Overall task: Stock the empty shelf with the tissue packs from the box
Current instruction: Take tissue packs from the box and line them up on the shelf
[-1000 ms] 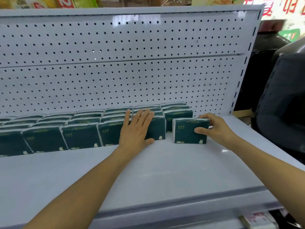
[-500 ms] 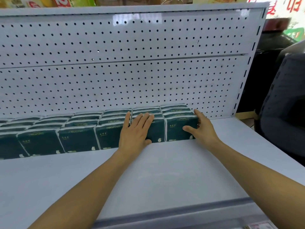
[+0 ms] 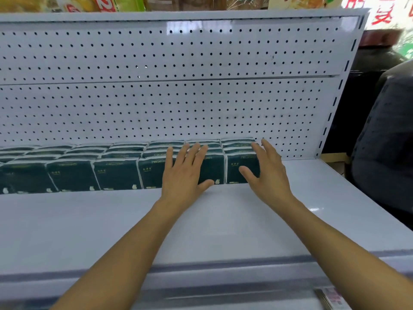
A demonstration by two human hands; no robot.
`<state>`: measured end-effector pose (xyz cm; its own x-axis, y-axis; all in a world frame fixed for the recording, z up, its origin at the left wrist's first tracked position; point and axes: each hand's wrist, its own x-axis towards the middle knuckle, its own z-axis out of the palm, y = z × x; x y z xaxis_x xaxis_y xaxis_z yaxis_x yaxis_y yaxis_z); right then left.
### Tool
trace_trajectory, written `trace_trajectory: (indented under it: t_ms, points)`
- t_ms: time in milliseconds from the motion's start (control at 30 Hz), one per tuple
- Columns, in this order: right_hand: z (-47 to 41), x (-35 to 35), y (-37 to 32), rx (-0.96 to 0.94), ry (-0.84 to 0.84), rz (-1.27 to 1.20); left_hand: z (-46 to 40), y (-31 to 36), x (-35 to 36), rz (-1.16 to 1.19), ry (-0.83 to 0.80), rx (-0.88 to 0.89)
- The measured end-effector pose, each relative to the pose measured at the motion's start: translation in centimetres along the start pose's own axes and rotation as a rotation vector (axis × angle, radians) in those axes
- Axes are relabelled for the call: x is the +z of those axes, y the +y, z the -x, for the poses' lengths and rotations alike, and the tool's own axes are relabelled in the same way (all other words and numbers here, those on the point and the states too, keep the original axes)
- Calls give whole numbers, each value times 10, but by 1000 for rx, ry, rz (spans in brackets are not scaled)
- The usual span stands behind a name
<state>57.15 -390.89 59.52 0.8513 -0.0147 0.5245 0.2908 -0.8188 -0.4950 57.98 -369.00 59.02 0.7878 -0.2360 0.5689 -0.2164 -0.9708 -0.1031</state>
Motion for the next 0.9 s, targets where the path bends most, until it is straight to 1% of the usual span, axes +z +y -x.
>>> trace_trajectory:
  t_ms: [67,133,233,333,400,567,733,900]
  points:
    - [18,-2,-17,-130,17,63,22,-3,-14,25,86,-29]
    - [39,0,-33,-246,37,71,51,-10,-28,41,165,-60]
    - [71,9,-62,-336,35,60,101,-27,-49,32,203,-155]
    - [101,23,-92,-421,7,68,155,-46,-68,-28,150,-232]
    - [121,38,-119,-517,-28,49,197,-68,-82,-75,99,-269]
    - [176,88,-200,-712,-140,-11,303,-132,-119,-129,90,-345]
    - [243,139,-297,-778,-214,-58,406,-206,-156,-197,-31,-424]
    - [318,197,-379,-813,-313,-101,508,-278,-182,-228,-184,-549]
